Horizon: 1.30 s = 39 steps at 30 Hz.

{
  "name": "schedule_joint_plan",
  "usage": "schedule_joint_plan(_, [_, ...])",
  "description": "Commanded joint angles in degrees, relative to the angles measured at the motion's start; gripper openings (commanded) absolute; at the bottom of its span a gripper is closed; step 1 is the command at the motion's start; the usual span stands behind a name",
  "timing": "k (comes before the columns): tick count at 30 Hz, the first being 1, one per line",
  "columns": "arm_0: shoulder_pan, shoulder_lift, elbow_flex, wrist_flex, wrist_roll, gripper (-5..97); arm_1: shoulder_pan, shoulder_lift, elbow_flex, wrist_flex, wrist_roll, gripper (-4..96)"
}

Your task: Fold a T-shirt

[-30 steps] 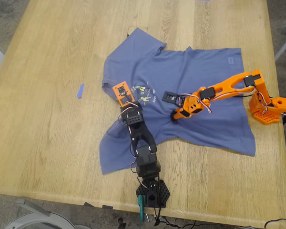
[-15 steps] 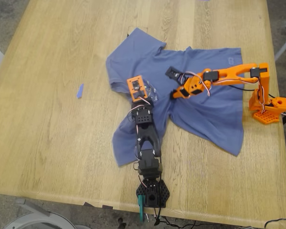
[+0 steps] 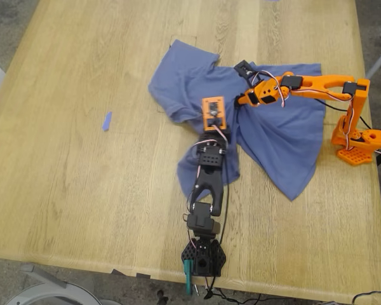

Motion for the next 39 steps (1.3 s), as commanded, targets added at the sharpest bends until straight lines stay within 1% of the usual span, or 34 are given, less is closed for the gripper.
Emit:
schedule_joint_plan(1, [5.4, 3.7, -5.5, -2.7, -0.3, 0, 2.0, 4.7, 0.2, -2.1, 0.3, -0.1])
schedule_joint_plan(9, [13.7, -3.7, -15.5, -4.3, -0.2, 0, 8.0, 6.3, 2.6, -5.9, 0.3, -0.1])
schedule_joint_plan(16, [22.1, -13.0, -22.5, -7.6, -0.3, 0, 11.7, 8.0, 6.3, -9.0, 0.4, -0.1])
schedule_joint_plan(23, [27.9, -27.2, -35.9, -8.7, -0.2, 0, 13.7, 11.9, 16.1, -14.2, 0.9, -0.1])
schedule_joint_plan(30, [32.3, -41.9, -50.2, -8.1, -0.3, 0, 16.3, 15.1, 21.6, -16.9, 0.9, -0.1])
schedule_joint_plan(39, [37.5, -48.0, -53.2, -8.2, -0.7, 0, 20.5, 18.5, 27.8, -20.9, 1.1, -0.1])
